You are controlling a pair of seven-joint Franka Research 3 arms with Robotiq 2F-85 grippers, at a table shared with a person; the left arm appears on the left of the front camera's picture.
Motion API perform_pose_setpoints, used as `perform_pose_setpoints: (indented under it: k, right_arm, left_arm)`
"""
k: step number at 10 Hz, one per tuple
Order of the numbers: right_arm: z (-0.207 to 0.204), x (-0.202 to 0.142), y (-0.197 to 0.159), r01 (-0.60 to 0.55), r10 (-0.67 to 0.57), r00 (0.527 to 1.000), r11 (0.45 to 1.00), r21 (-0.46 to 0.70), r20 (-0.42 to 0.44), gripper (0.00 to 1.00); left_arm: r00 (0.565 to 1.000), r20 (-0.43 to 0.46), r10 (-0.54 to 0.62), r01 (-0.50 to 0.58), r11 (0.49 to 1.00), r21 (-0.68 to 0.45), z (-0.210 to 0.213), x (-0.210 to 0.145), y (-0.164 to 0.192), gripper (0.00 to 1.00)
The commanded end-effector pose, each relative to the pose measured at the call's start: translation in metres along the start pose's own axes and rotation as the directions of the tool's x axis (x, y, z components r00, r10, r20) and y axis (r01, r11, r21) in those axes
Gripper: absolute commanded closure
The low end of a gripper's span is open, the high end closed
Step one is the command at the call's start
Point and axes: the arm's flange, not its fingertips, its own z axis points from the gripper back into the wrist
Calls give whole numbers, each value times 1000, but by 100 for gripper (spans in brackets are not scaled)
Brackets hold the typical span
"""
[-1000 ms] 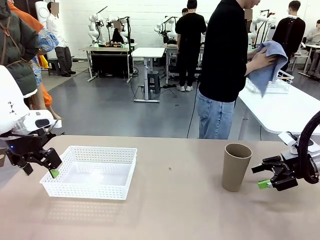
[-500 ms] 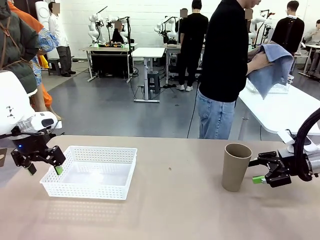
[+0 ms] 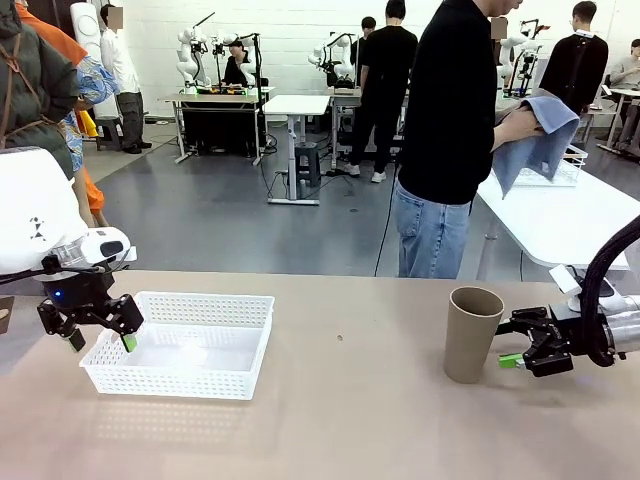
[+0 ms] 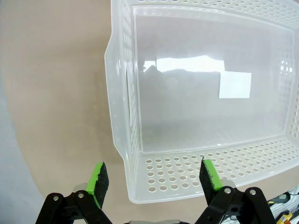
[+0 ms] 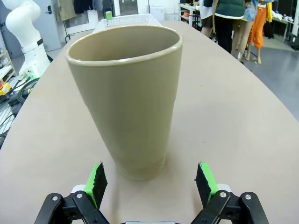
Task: Clean and organize the cups into the basket.
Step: Pick up the Organizing basket and move it to the center of the table, then pick up the Reusable plastic cup from the right side of the table and place it inside the Organizing basket.
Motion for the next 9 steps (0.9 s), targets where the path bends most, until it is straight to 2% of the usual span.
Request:
perform_pose_setpoints:
  k: [1,9]
  right_arm:
    - [-13,-3,-9,-22,22,999,1000,-15,42,0]
    - [-50,7,-4,-24,19,997,997,78,71,0]
  left_arm:
    - [1000,9,10,-11,999,35,-5,6,-2,0]
    - [999,-24,47,-46,998,51,-14,19,1,0]
